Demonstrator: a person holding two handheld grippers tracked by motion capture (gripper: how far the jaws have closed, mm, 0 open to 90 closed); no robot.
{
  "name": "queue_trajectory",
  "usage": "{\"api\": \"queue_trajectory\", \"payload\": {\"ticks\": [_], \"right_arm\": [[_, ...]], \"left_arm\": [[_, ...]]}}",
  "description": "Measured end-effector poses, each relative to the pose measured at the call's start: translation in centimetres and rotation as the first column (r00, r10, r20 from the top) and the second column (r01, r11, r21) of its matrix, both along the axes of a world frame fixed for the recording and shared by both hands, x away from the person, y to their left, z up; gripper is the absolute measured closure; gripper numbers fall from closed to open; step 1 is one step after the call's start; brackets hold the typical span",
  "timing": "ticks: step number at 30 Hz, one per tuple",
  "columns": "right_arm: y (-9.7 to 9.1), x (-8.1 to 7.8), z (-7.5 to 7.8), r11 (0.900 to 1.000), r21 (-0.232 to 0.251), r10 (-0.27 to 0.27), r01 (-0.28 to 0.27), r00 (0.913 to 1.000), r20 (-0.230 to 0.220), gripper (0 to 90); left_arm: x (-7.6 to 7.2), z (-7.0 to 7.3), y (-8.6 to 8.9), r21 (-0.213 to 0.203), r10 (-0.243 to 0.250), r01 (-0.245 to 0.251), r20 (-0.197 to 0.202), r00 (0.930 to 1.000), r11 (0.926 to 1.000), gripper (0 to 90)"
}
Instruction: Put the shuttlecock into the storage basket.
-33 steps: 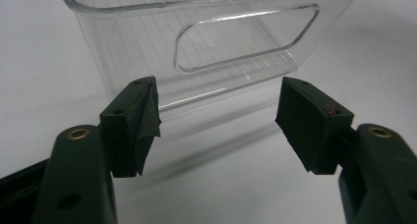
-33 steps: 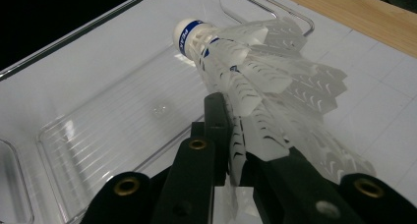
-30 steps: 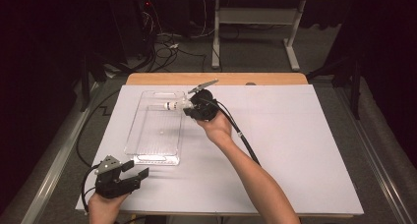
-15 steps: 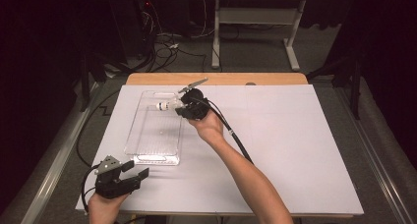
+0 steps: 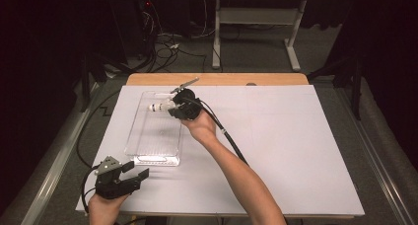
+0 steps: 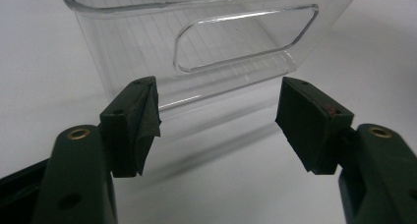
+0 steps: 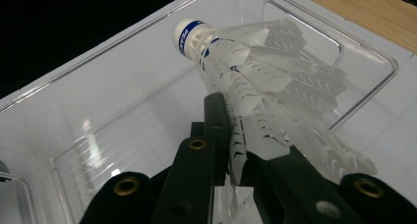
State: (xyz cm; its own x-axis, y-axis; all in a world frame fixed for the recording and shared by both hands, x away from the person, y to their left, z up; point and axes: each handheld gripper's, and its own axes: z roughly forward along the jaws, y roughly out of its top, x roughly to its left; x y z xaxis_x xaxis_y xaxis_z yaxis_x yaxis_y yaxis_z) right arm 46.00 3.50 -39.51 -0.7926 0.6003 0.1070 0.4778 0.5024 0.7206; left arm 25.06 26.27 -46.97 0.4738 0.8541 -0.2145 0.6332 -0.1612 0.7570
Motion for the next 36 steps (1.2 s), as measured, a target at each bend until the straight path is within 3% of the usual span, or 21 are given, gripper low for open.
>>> {"api": "queue_trajectory", "payload": {"ticks": [15,36], "right_arm": [[2.0,0.6,-0.7,0.9997,-0.019,0.015,-0.016,0.9996,-0.026,88.0],[2.6,1.7,-2.6,0.9989,-0.047,0.003,-0.006,0.9971,-0.077,86.7]], "left_arm": [[0.1,0.0,0.0,-0.002,-0.005,0.005,-0.001,1.0000,1.0000,33.4],[0.0,0.0,-0.1,-0.001,-0.007,0.007,0.004,1.0000,1.0000,33.6]]}}
